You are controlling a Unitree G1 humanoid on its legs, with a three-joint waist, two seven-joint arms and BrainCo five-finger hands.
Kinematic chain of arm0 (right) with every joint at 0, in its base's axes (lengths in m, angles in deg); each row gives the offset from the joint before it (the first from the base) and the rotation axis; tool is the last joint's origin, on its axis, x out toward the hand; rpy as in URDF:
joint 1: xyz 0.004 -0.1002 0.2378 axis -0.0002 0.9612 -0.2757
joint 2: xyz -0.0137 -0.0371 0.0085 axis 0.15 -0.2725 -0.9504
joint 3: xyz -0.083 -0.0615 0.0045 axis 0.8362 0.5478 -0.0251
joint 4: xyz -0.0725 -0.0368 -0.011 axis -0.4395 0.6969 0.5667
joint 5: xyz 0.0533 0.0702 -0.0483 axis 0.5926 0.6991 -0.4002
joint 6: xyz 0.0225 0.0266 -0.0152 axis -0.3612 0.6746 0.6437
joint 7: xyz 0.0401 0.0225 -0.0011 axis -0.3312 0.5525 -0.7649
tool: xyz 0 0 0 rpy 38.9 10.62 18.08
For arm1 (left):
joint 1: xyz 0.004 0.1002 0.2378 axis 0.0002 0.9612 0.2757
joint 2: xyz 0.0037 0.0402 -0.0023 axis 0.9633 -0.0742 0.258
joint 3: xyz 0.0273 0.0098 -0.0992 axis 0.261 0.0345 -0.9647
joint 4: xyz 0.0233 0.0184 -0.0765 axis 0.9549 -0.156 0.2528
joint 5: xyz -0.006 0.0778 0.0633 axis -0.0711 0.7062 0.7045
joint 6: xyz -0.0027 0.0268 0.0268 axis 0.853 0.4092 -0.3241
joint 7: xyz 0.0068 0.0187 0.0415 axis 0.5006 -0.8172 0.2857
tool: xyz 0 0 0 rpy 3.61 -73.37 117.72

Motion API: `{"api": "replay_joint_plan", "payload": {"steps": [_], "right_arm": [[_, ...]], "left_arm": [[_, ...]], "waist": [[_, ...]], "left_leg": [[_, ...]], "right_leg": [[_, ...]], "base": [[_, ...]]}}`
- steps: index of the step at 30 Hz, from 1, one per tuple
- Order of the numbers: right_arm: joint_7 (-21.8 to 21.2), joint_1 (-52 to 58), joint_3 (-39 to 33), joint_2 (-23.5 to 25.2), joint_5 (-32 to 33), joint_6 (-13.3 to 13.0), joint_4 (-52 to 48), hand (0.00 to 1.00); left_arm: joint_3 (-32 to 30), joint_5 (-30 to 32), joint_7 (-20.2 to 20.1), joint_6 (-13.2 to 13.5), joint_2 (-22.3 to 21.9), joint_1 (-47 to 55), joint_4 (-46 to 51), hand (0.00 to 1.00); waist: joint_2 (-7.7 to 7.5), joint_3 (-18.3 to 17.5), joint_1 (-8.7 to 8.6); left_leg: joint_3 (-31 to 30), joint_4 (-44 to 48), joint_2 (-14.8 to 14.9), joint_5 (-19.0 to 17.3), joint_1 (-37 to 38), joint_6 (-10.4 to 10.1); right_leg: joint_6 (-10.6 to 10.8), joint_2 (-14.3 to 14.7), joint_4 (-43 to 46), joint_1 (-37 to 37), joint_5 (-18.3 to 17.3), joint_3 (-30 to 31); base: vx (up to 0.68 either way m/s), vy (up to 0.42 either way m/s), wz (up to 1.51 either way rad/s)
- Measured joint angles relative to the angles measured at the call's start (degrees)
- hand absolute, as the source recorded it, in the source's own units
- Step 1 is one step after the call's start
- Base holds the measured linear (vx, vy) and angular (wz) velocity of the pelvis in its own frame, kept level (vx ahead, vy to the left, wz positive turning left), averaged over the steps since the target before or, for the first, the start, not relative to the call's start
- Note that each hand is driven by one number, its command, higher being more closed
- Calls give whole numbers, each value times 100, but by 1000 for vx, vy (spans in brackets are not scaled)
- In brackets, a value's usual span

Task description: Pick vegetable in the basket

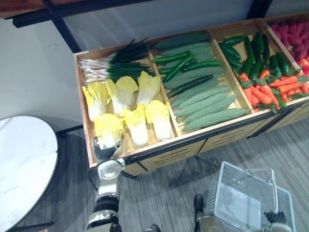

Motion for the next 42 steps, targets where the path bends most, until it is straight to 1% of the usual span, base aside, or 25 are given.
{"api": "replay_joint_plan", "payload": {"steps": [3,5,9,10,14,15,18,24,27,29,31,34,36,37,39,42], "right_arm": [[17,-83,19,-5,2,-2,8,100],[21,-155,21,-18,5,-4,8,100],[28,-278,72,-69,8,-9,7,100],[28,-299,72,-69,10,-9,7,100],[29,-351,84,-70,14,-8,8,100],[29,-373,119,-70,20,-8,8,100],[31,-404,230,-117,21,-22,7,100],[31,-443,241,-154,18,-74,21,100],[31,-470,241,-168,17,-90,147,100],[33,-487,232,-169,12,-88,215,100],[33,-477,199,-168,12,-72,274,100],[32,-477,17,-157,5,-48,338,100],[29,-443,-210,-140,1,-19,411,100],[31,-434,-242,-133,1,6,411,100],[30,-415,-347,-108,-2,27,412,100],[31,-380,-466,-41,-4,46,403,100]], "left_arm": [[2,12,13,-41,50,-103,-181,0],[4,9,-3,-53,173,-298,-364,0],[-38,12,-26,-76,320,-586,-625,0],[-79,13,-22,-78,365,-648,-709,100],[-315,11,-1,-74,458,-862,-1021,100],[-369,9,5,-79,569,-956,-1146,100],[-449,12,-59,-50,717,-1023,-1306,100],[-551,1,-74,-38,769,-1152,-1584,100],[-555,-209,-86,-35,789,-1158,-1648,100],[-552,-225,-87,-28,779,-1162,-1642,100],[-543,-345,-87,-22,729,-1186,-1623,100],[-497,-435,-88,-31,504,-1167,-1476,100],[-340,-438,-90,-36,264,-1078,-1068,100],[-317,-438,-89,-37,218,-1036,-974,100],[-252,-574,-39,-52,29,-740,-459,100],[-192,-598,4,-85,-147,-381,122,100]], "waist": [[-1,28,-13],[-14,144,-12],[-17,268,-12],[-20,296,-12],[-26,350,-11],[-54,386,-10],[-68,394,2],[-73,397,-1],[-85,404,-3],[-92,408,-4],[-101,414,-6],[-96,411,-10],[-95,411,-6],[-94,410,-3],[-84,403,-3],[-77,395,10]], "left_leg": [[17,26,-13,0,-134,0],[24,93,-2,0,-157,0],[98,97,24,-1,-259,-1],[126,97,29,-1,-259,-1],[191,95,44,-3,-268,-4],[208,91,50,-10,-271,-13],[309,87,63,-44,-309,-22],[356,87,62,-45,-308,-22],[370,89,57,-46,-233,-23],[350,89,38,-46,-231,-23],[310,87,29,-45,-152,-22],[164,88,-10,-43,-38,-19],[-9,84,-48,-40,-51,-14],[-22,84,-53,-38,-47,-11],[-140,83,-71,-34,-19,-3],[-187,78,-60,-24,5,11]], "right_leg": [[-6,-7,37,-178,29,75],[-7,-4,44,-192,39,97],[-32,20,133,-388,57,211],[-42,30,137,-407,65,230],[-54,54,142,-454,75,269],[-55,69,133,-470,73,307],[-49,91,132,-556,93,384],[-50,100,117,-576,114,416],[-65,101,118,-507,149,438],[-60,76,117,-493,152,422],[-58,54,109,-390,153,371],[-52,-16,82,-178,148,230],[-51,-87,70,-103,148,95],[-51,-99,70,-79,148,63],[-51,-130,64,1,148,-12],[-51,-135,59,74,148,-99]], "base": [[-65,-38,-9],[-64,-42,-9],[-77,-49,-12],[-63,-53,-12],[-53,-49,-10],[-37,-34,-5],[-41,-42,-12],[-11,-24,-5],[-8,-15,-4],[-14,-3,5],[-22,-2,11],[-41,13,23],[-57,23,36],[-57,17,26],[-56,4,21],[-49,-17,15]]}}
